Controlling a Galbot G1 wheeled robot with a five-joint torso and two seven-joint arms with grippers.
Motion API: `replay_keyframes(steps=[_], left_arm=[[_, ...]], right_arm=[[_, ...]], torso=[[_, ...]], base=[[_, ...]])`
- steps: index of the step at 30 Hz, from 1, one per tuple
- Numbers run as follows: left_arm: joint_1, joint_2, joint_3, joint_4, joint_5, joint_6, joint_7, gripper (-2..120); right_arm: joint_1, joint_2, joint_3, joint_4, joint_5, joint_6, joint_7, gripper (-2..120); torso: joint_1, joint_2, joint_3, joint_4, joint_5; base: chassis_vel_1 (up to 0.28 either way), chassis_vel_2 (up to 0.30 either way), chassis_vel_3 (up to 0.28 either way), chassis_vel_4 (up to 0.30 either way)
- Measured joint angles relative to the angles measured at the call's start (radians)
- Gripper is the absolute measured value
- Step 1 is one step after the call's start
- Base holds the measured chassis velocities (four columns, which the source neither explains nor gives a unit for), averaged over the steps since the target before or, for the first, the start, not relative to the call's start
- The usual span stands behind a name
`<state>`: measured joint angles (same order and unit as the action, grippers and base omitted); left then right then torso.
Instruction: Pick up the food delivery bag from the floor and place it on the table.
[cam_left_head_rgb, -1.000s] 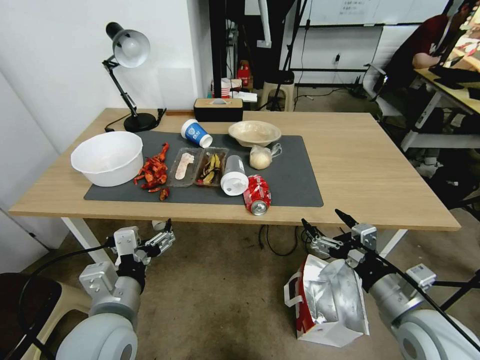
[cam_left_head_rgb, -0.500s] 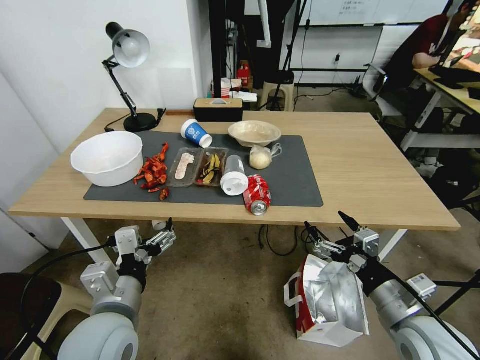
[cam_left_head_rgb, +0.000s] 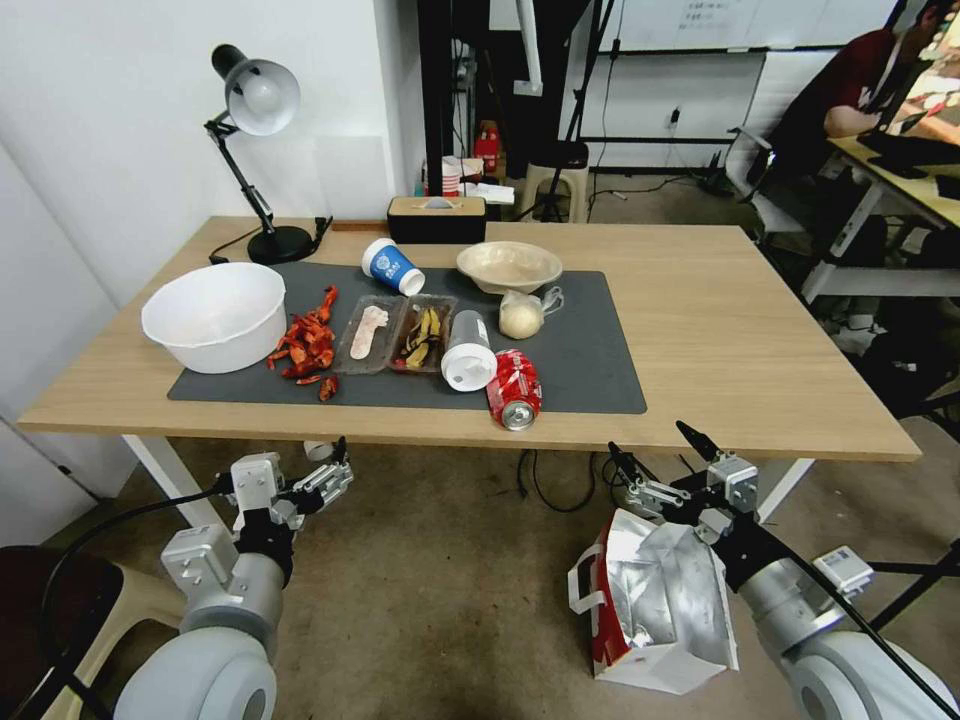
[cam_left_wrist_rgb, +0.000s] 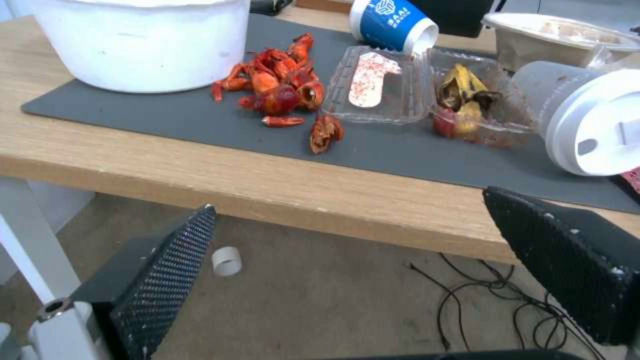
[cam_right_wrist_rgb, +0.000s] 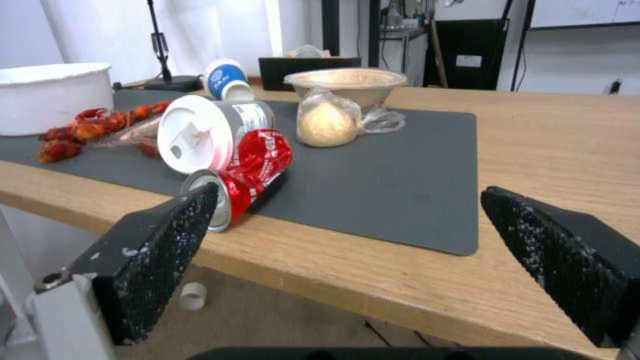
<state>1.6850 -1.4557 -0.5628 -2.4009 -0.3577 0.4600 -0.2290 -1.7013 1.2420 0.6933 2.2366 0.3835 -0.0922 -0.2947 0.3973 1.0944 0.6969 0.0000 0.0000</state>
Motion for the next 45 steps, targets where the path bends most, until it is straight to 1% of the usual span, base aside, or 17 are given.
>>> replay_keyframes(steps=[9, 21, 31, 36, 45], left_arm=[[0.001, -0.001, 0.0, -0.001, 0.005, 0.003, 0.006, 100], [0.009, -0.003, -0.002, -0.007, 0.006, 0.003, 0.009, 100], [0.009, -0.003, -0.002, -0.007, 0.006, 0.003, 0.011, 100], [0.009, -0.002, -0.002, -0.007, 0.007, 0.006, 0.012, 100], [0.011, -0.001, -0.004, -0.009, 0.012, 0.007, 0.022, 100]], right_arm=[[0.0, -0.001, 0.001, 0.0, -0.001, -0.001, 0.0, 100], [0.005, -0.004, 0.0, 0.0, -0.003, -0.003, -0.001, 100], [0.006, -0.005, 0.001, 0.0, -0.003, -0.003, -0.001, 100], [0.006, -0.005, 0.002, 0.0, -0.004, -0.004, -0.001, 100], [0.007, -0.022, 0.014, 0.004, 0.003, -0.008, -0.001, 100]], torso=[[-0.006, -0.014, -0.008, 0.0, 0.0], [-0.02, -0.047, -0.026, 0.0, 0.0], [-0.027, -0.061, -0.034, 0.0, 0.0], [-0.034, -0.077, -0.043, 0.0, 0.0], [-0.043, -0.097, -0.054, 0.0, 0.0]], base=[[0.0, 0.0, 0.0, 0.0], [0.0, 0.0, 0.0, 0.0], [0.0, 0.0, 0.0, 0.0], [0.0, 0.0, 0.0, 0.0], [0.0, 0.0, 0.0, 0.0]])
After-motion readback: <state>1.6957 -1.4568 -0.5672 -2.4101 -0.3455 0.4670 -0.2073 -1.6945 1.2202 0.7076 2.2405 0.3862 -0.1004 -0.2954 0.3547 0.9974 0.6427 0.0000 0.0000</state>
